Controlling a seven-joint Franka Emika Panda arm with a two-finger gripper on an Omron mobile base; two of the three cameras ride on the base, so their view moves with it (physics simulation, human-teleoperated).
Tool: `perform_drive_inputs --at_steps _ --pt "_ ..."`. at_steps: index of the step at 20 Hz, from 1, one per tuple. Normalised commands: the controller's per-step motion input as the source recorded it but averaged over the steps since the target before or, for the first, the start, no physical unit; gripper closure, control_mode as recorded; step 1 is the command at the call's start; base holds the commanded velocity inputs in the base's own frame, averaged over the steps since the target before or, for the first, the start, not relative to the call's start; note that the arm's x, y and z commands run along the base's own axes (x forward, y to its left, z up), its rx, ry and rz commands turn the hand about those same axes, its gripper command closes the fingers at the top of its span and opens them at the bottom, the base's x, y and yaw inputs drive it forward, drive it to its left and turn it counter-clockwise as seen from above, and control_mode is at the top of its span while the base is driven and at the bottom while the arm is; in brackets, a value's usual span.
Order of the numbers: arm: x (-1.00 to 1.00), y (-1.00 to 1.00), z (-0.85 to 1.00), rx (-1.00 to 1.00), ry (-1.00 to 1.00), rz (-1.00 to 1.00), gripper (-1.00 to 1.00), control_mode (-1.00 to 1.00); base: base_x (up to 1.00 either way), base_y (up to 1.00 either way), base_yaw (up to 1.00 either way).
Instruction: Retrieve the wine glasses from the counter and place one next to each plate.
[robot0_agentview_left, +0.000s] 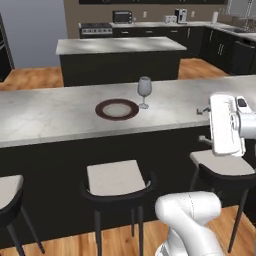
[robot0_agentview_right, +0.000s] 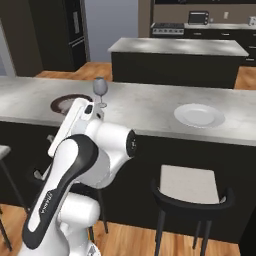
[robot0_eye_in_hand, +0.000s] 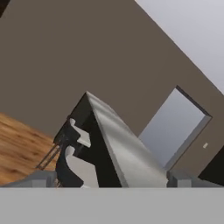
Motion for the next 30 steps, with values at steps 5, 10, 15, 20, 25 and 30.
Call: perform_drive_inputs --at_steps 5,10,15,20,25,30 --pt "0.0 0.0 0.0 0.0 0.0 0.0 -1.0 1.0 -0.83 -0.49 -0.17" --pt "0.0 0.0 0.0 0.0 0.0 0.0 -1.0 1.0 -0.39 -1.0 -0.32" --pt "0.0 0.0 0.0 0.0 0.0 0.0 -1.0 1.0 -0.13 -1.0 -0.27" --pt "0.0 0.0 0.0 0.0 0.0 0.0 -1.0 1.0 0.0 -1.0 -0.25" --pt "0.0 0.0 0.0 0.0 0.0 0.0 -1.0 1.0 0.02 -1.0 -0.25" --pt "0.0 0.0 0.0 0.0 0.0 0.0 -1.0 1.0 0.41 -1.0 -0.21"
